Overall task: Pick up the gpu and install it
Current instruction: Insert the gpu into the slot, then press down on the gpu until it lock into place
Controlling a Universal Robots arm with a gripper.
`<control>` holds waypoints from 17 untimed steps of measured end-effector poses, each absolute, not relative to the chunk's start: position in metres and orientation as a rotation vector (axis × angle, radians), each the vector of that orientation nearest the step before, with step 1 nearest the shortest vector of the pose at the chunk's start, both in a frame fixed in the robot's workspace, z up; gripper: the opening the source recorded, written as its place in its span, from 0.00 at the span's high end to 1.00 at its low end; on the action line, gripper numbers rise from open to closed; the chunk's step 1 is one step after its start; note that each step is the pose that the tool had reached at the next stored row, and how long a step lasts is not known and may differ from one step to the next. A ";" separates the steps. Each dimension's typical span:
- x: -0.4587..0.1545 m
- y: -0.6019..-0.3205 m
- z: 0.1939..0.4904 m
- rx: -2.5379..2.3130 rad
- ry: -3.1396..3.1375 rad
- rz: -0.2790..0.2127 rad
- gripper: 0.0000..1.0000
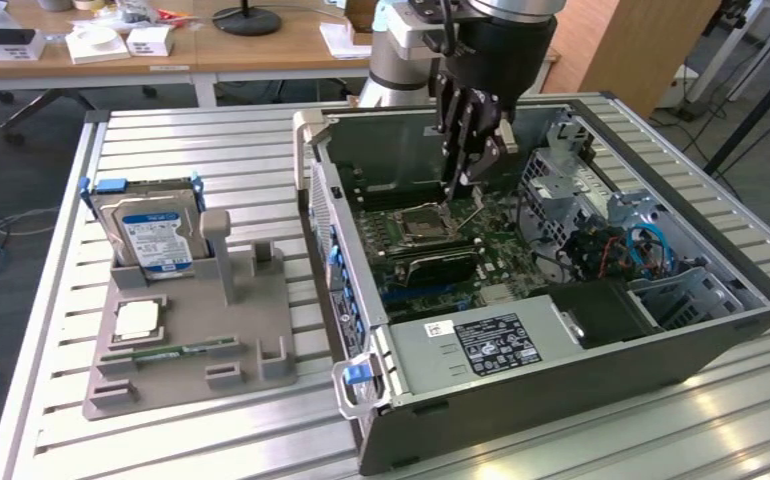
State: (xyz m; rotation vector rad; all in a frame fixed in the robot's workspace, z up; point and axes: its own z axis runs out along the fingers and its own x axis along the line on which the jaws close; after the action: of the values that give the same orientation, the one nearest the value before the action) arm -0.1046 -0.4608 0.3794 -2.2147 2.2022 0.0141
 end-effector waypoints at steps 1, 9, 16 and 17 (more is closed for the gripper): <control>-0.105 -0.461 0.379 -2.215 2.202 0.014 0.66; -0.105 -0.461 0.379 -2.215 2.202 0.014 0.66; -0.105 -0.461 0.379 -2.215 2.202 0.014 0.80; -0.105 -0.461 0.379 -2.215 2.202 0.014 0.80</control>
State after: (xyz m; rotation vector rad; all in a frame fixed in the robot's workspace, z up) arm -0.1046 -0.4608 0.3795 -2.2148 2.2022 0.0141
